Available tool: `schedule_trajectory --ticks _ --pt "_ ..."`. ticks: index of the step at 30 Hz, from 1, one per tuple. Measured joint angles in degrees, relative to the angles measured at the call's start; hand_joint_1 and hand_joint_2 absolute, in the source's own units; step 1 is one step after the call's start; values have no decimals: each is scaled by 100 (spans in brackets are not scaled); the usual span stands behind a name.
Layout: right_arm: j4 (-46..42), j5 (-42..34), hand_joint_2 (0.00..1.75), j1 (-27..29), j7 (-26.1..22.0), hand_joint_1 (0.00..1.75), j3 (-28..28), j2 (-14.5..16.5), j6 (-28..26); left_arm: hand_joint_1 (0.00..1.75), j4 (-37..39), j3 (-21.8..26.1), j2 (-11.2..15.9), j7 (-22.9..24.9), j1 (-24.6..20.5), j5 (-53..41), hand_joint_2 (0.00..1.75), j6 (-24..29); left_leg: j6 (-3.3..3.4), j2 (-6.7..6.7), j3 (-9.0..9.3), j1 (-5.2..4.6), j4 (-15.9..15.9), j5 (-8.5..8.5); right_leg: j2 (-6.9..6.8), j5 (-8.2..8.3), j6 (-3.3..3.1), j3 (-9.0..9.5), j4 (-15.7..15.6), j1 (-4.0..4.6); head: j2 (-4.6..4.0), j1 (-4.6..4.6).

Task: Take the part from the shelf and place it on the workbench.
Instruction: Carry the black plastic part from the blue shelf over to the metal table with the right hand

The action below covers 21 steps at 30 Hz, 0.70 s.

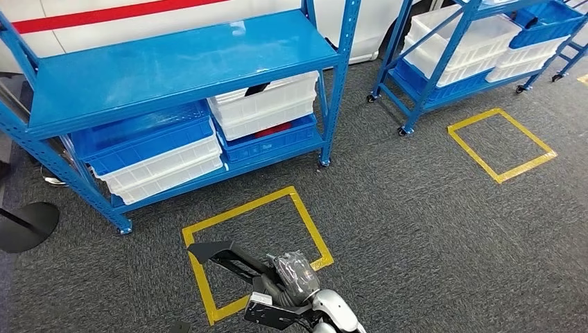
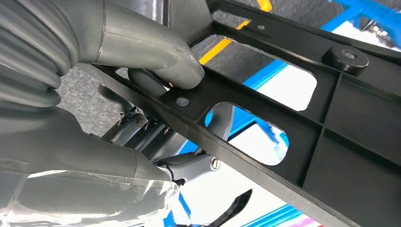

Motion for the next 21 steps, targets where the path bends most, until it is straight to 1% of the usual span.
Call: schedule_trajectory --ticks 1,2,3,4,5,6,7,8,9,10,11,12,13,14,15,16,17,18,19,20,21 --pt "0 0 175 0 0 175 0 1 0 0 0 0 0 1 0 0 175 -1 -3 2 0 -1 2 -1 5 5 -3 -2 -2 -1 0 0" --pt "-1 -4 175 2 0 175 -3 0 -6 0 0 0 -1 14 -5 -2 175 -2 -41 61 15 0 -5 -5 85 22 -41 -17 -15 -2 0 0" --pt "-2 -9 175 5 0 175 -8 3 -19 0 0 -1 0 27 -11 -8 175 -1 -88 1 -11 12 92 -91 194 53 -99 -26 -39 -14 0 -1" --pt "-3 -15 175 8 0 175 -13 7 -34 0 0 -1 1 41 -15 -14 175 0 -138 -91 -85 26 298 -237 319 85 -161 -37 -63 -27 0 -1" --pt "-3 -22 175 14 0 175 -18 11 -49 0 0 -2 2 53 -15 -21 175 2 -189 -202 -216 41 628 -437 458 114 -223 -49 -85 -37 0 -2" --pt "-3 -26 175 22 1 175 -20 15 -58 0 0 -2 4 52 -6 -25 175 6 -207 -373 -409 54 1066 -666 543 131 -250 -50 -95 -44 0 -2" --pt "-3 -29 175 34 2 175 -22 16 -61 0 0 -2 6 50 6 -25 175 8 -216 -425 -581 57 1432 -807 617 134 -257 -55 -91 -39 0 -2" --pt "-2 -31 175 49 3 175 -24 15 -63 0 0 -2 8 48 17 -25 175 11 -221 -447 -688 57 1646 -842 695 134 -260 -58 -85 -35 0 -2" --pt "-2 -32 175 62 4 175 -26 14 -66 0 0 -2 10 44 22 -24 175 17 -221 -454 -694 59 1637 -758 775 133 -258 -59 -74 -32 0 -2" --pt "-3 -33 175 72 4 175 -28 14 -67 0 0 -2 13 40 23 -23 175 26 -217 -472 -592 64 1393 -569 856 129 -250 -57 -57 -34 0 -2" --pt "-6 -33 175 77 4 175 -28 15 -68 0 0 -2 16 36 21 -20 175 36 -208 -554 -417 76 986 -334 934 119 -235 -61 -31 -38 0 -2" --pt "-9 -33 175 76 5 175 -30 16 -68 0 0 -2 22 31 22 -12 175 45 -194 -679 -246 89 591 -172 1004 105 -210 -76 5 -32 0 -2" --pt "-13 -34 175 74 5 175 -31 17 -68 0 0 -2 27 22 20 -3 175 54 -179 -790 -116 99 296 -73 1067 98 -180 -101 38 -31 0 -2" --pt "-16 -34 175 74 7 175 -32 19 -69 0 0 -2 30 11 20 8 175 65 -160 -879 -50 101 134 -49 1121 98 -145 -131 59 -32 0 -2" --pt "-17 -35 175 75 9 175 -33 21 -73 0 0 -2 32 -2 20 17 175 77 -134 -892 -37 91 104 -74 1172 111 -106 -157 64 -36 0 -2" --pt "-17 -38 175 79 13 175 -33 21 -79 0 0 -1 32 -17 17 21 175 93 -103 -848 -35 89 91 -63 1221 128 -66 -177 53 -46 0 -2" --pt "-17 -42 175 83 19 175 -33 21 -88 0 0 -1 31 -31 15 22 175 109 -62 -790 -29 91 68 -44 1210 126 -32 -191 62 -53 0 -2" --pt "-17 -48 175 83 25 175 -33 20 -98 0 0 0 31 -44 14 21 175 121 -16 -728 -18 97 40 -23 1119 81 -1 -226 127 -50 0 -1" --pt "-17 -55 175 79 33 175 -33 22 -110 0 0 0 31 -64 14 17 175 137 23 -662 -8 103 11 -6 981 -23 21 -305 290 -44 0 -1" --pt "-17 -61 175 78 43 175 -33 25 -120 0 0 0 31 -86 20 14 175 154 52 -587 -2 98 -4 1 809 -189 37 -445 587 -46 0 0" --pt "-17 -64 175 78 50 175 -33 28 -127 0 0 0 32 -108 32 11 175 175 71 -516 -2 86 -10 -1 681 -377 56 -632 963 -49 0 1"
